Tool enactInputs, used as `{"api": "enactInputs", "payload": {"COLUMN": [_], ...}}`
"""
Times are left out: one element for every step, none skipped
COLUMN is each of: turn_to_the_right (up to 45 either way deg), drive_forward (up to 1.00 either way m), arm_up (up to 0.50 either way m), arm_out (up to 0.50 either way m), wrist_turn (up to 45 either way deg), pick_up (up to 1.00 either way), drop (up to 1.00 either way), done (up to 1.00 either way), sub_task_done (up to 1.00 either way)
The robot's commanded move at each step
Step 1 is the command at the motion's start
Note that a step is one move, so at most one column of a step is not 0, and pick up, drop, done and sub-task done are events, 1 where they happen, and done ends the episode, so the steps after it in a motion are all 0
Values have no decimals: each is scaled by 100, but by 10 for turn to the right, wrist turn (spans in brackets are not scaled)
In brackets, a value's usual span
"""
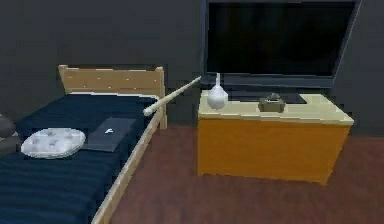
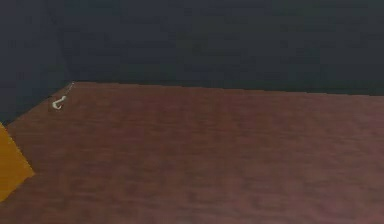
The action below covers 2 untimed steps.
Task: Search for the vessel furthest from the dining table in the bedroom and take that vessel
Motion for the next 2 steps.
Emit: {"api": "enactInputs", "payload": {"turn_to_the_right": [210,0], "drive_forward": [0,80], "arm_up": [0,0], "arm_out": [0,0], "wrist_turn": [0,0], "pick_up": [0,0], "drop": [0,0], "done": [0,0], "sub_task_done": [0,0]}}
